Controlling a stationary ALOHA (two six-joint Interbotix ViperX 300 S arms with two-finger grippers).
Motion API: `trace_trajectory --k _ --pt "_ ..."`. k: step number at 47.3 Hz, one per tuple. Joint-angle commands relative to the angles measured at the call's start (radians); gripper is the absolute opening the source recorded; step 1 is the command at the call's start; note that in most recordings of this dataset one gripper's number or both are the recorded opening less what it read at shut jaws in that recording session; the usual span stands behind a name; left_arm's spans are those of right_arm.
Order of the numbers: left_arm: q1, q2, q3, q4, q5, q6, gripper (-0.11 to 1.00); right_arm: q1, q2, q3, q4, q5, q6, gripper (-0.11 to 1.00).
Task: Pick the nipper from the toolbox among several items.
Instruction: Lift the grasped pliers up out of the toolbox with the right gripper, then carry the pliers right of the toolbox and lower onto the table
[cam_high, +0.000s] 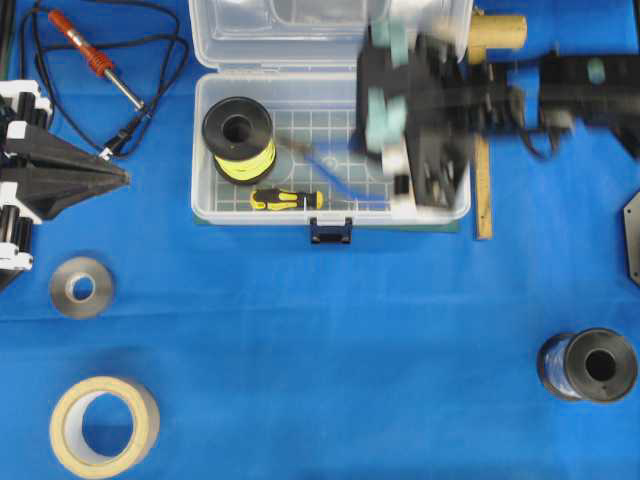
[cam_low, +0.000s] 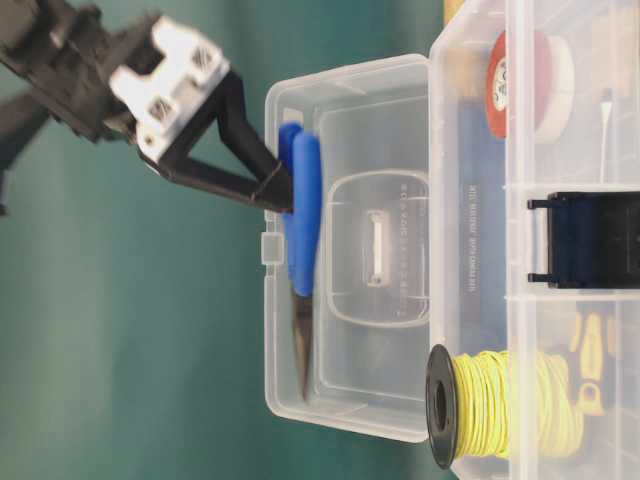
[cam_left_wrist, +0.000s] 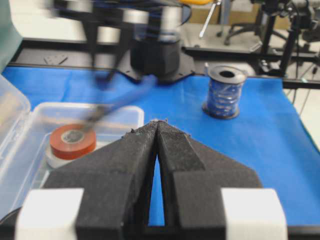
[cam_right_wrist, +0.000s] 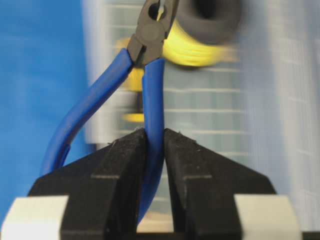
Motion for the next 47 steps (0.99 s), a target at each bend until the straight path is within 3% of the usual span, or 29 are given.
trace_trajectory --k 1,14,26,35,47 --pt "0.006 0.005 -0.011 -0.002 -0.005 0.0 0.0 0.077 -0.025 0.011 0.0 -0.04 0.038 0.13" --pt "0.006 0.005 -0.008 -0.002 -0.005 0.0 0.0 0.206 0.086 0.112 0.0 -0.232 0.196 0.13" --pt "0.023 0.005 -0.002 -0.002 -0.005 0.0 0.0 0.261 0.236 0.129 0.005 -0.36 0.27 0.13" --pt "0.034 0.005 0.002 -0.002 0.0 -0.002 0.0 0.27 0.331 0.114 0.008 -0.362 0.333 0.13" --pt "0.034 0.003 0.003 -0.002 0.006 -0.002 0.0 0.261 0.357 0.104 0.008 -0.342 0.337 0.13"
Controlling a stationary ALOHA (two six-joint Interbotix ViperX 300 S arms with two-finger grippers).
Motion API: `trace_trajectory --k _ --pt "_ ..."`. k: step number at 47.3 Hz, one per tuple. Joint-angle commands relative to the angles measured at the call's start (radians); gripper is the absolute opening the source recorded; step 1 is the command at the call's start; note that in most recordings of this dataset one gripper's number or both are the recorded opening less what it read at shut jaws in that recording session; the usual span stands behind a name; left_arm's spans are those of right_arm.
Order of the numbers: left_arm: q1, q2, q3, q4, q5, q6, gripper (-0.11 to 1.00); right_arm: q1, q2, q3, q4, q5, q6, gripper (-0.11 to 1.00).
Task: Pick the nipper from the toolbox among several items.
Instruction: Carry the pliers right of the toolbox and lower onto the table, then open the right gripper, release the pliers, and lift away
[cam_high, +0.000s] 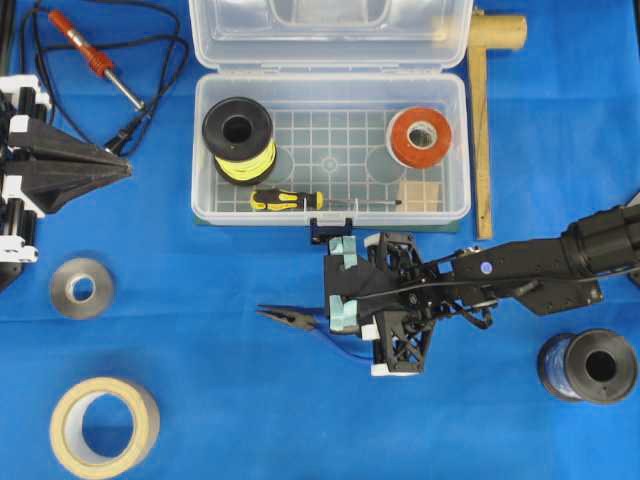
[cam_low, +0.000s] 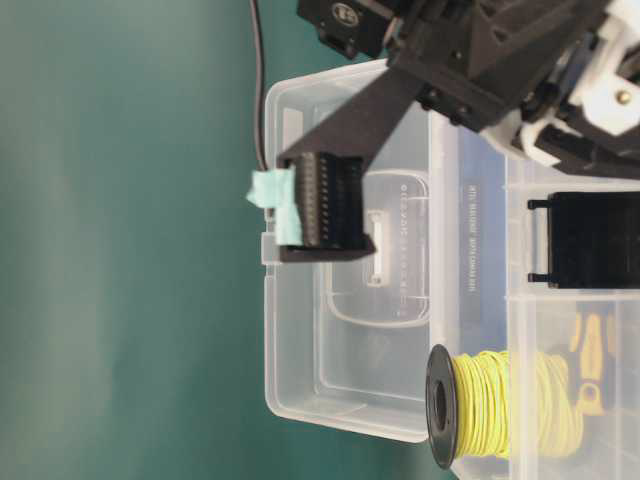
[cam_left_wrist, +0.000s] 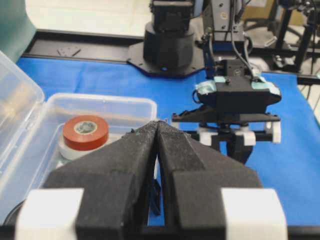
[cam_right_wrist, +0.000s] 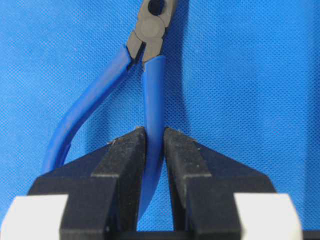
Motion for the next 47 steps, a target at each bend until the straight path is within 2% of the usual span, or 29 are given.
trace_trajectory --k 1,7,11,17,20,24,30,35,47 --pt "0.002 0.003 -0.009 0.0 -0.005 0.0 0.0 -0.009 -0.015 -0.023 0.003 0.012 0.005 0.13" --pt "0.002 0.003 -0.009 -0.002 -0.005 -0.002 0.0 -0.02 -0.017 -0.026 0.0 0.037 0.006 0.17" --pt "0.002 0.003 -0.009 0.0 -0.003 -0.002 0.0 -0.028 -0.026 -0.031 -0.003 0.064 -0.005 0.4" --pt "0.002 0.002 -0.009 -0.002 0.011 -0.003 0.0 -0.038 -0.094 -0.031 -0.04 0.137 -0.009 0.77" --pt "0.002 0.002 -0.009 -0.002 0.017 -0.005 0.0 -0.041 -0.15 -0.028 -0.066 0.175 -0.006 0.85" --pt "0.002 0.0 -0.011 -0.002 0.017 -0.006 0.0 -0.043 -0.253 -0.023 -0.11 0.229 -0.006 0.82" --pt "0.002 -0.009 -0.009 -0.002 0.018 -0.008 0.0 -0.046 -0.407 -0.003 -0.192 0.273 0.003 0.84" --pt "0.002 -0.009 -0.009 0.0 0.018 -0.008 0.0 -0.063 -0.545 0.054 -0.249 0.291 0.008 0.84" --pt "0.002 -0.011 -0.009 -0.002 0.018 -0.009 0.0 -0.123 -0.856 0.262 -0.264 0.204 0.008 0.84"
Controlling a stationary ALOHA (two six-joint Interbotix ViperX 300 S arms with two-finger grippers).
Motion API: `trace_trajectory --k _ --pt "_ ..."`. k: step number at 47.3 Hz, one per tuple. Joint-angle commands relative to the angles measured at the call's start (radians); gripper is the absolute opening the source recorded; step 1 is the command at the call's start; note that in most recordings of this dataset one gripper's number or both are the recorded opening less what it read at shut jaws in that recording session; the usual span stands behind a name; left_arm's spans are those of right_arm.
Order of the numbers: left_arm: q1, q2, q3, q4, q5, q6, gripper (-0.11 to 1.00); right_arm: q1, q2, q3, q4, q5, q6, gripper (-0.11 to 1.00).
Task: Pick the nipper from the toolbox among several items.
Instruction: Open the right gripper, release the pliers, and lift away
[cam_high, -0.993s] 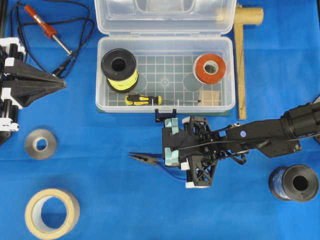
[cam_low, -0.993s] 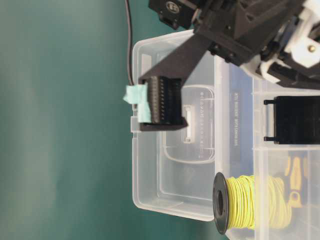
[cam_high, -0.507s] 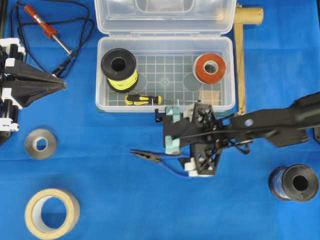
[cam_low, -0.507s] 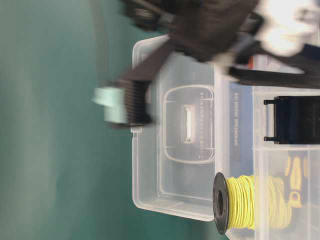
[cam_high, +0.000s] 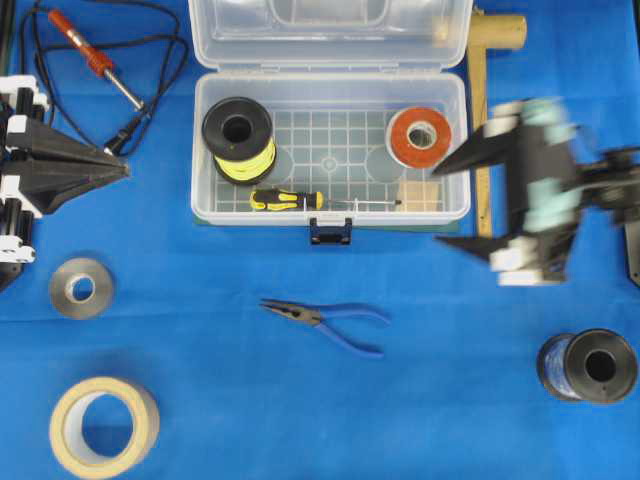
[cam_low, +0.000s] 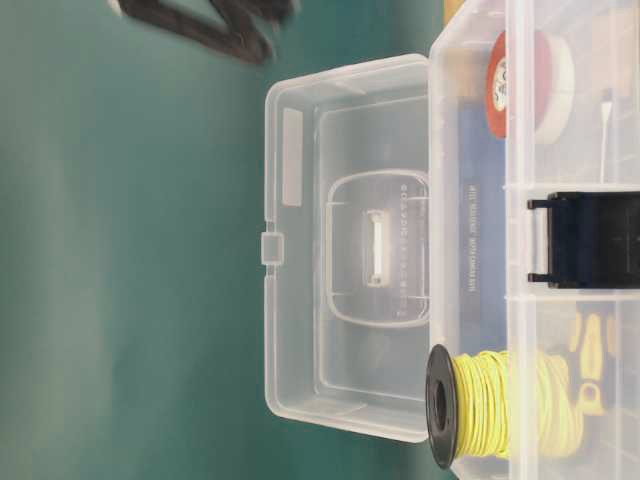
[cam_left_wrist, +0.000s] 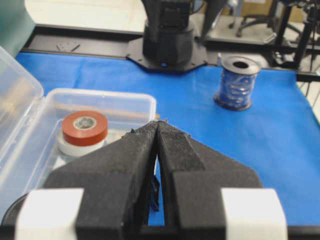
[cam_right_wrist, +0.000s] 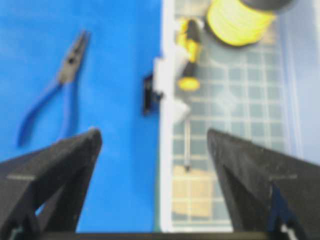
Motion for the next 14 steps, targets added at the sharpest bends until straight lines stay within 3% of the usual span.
trace_trajectory --k 1,14 --pt "0.003 0.003 -0.009 -0.002 -0.005 -0.002 0.0 -0.012 -0.12 0.064 -0.003 -0.051 0.002 0.84" --pt "0.003 0.005 -0.009 -0.002 -0.005 -0.002 0.0 -0.075 -0.43 0.33 0.002 -0.176 0.003 0.84"
